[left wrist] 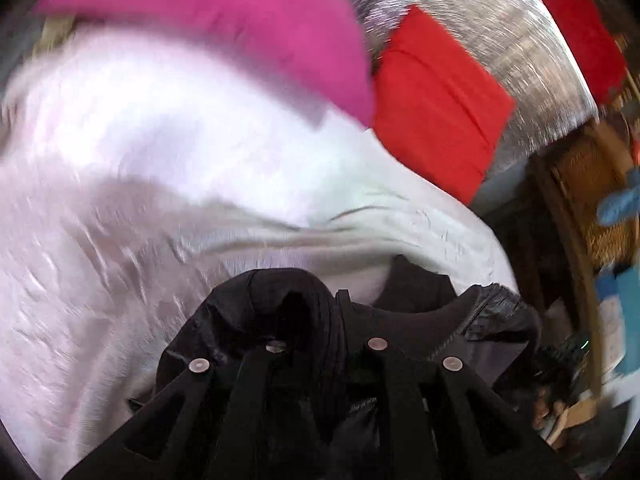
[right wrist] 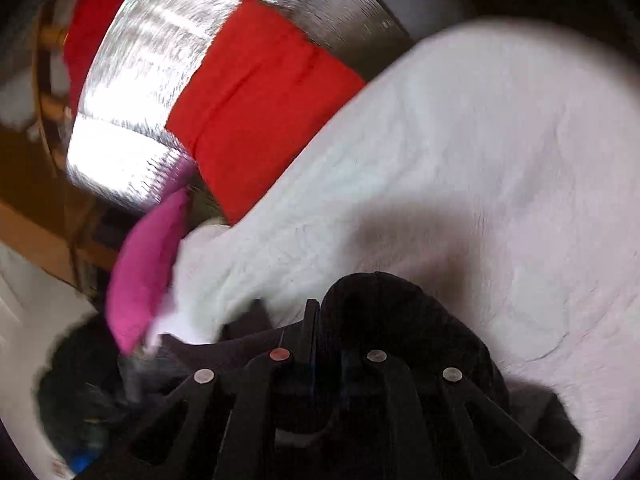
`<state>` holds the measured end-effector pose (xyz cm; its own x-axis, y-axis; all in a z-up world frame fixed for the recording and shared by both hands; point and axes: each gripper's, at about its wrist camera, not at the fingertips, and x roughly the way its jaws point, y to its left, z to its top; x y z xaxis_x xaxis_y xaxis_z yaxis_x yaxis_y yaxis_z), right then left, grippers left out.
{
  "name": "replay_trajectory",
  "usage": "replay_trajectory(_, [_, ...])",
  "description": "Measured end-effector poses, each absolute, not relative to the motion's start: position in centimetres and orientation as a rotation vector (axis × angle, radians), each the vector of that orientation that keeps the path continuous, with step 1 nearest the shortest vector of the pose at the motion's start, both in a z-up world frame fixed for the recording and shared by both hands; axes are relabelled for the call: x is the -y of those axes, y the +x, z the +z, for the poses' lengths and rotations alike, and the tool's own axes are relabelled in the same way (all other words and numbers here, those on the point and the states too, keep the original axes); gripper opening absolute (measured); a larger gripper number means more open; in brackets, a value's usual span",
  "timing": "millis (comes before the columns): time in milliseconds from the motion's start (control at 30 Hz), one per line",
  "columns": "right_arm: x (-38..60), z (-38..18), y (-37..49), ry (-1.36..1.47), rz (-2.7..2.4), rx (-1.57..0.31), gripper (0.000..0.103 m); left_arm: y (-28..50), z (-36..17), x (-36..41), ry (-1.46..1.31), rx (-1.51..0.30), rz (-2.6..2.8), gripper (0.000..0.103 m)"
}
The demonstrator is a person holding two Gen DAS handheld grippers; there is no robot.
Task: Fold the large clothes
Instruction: 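Lay the hem down, open both grippers and withdraw them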
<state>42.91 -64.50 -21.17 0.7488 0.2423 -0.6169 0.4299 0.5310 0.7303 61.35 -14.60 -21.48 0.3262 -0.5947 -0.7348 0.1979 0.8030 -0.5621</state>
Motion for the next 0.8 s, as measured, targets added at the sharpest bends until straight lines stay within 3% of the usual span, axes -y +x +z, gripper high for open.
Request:
replay_trajectory(33, [65.0,-21.4,42.6,1.070,-0.095,-0.725,0.015,61.4,-21.8,14.1,-0.452,-1.141,-0.550,0.016])
replay_trajectory(67, [65.3,-21.2,42.1,1.092,-0.077,-0.701,0.019,61.3,-21.7,13.5,-0.491,-1.143,-0.563,0.027])
replay_trajectory(100, [65.8,-20.5,41.1,1.100,-0.079,-0.647,0.039,60.9,-21.1,12.6,-0.523,-1.118,-0.566,0.045])
replay_trajectory(133, [66.0,-19.6,40.1,1.091,-0.100,-0.596,0.079,60.3,-20.1,11.3,-0.557,-1.057,-0.555,0.057])
replay_trajectory(167, [66.1,-18.7,39.2,1.084,-0.116,-0.559,0.093,59.6,-19.2,10.1,-0.586,-0.993,-0.535,0.079])
replay_trajectory(200, [66.3,-17.5,37.9,1.071,-0.134,-0.500,0.098,58.9,-18.3,9.0,-0.618,-0.933,-0.517,0.087])
replay_trajectory(267, [65.6,-14.9,36.7,0.978,-0.141,-0.460,0.098,56.8,-16.7,7.1,-0.657,-0.860,-0.493,0.087])
replay_trajectory(400, [58.7,-11.5,40.2,0.579,-0.071,-0.750,0.096,51.3,-15.4,8.1,-0.434,-0.934,-0.447,0.087])
replay_trajectory(600, [50.4,-14.6,46.9,0.197,-0.131,-1.008,0.095,45.2,-18.9,8.8,-0.275,-1.031,-0.264,0.087])
replay_trajectory(667, [50.0,-17.0,47.5,0.130,-0.154,-1.087,0.064,46.0,-20.2,10.0,-0.161,-1.107,-0.215,0.086])
replay_trajectory(700, [49.6,-18.6,48.3,0.121,-0.147,-1.157,0.035,46.0,-20.5,9.9,-0.171,-1.090,-0.224,0.086])
replay_trajectory(733, [49.8,-19.4,47.9,0.124,-0.144,-1.184,0.031,46.1,-21.0,10.0,-0.183,-1.073,-0.233,0.084])
replay_trajectory(800, [49.0,-19.1,47.5,0.061,-0.148,-1.148,0.011,46.7,-21.7,10.4,-0.169,-1.082,-0.244,0.058])
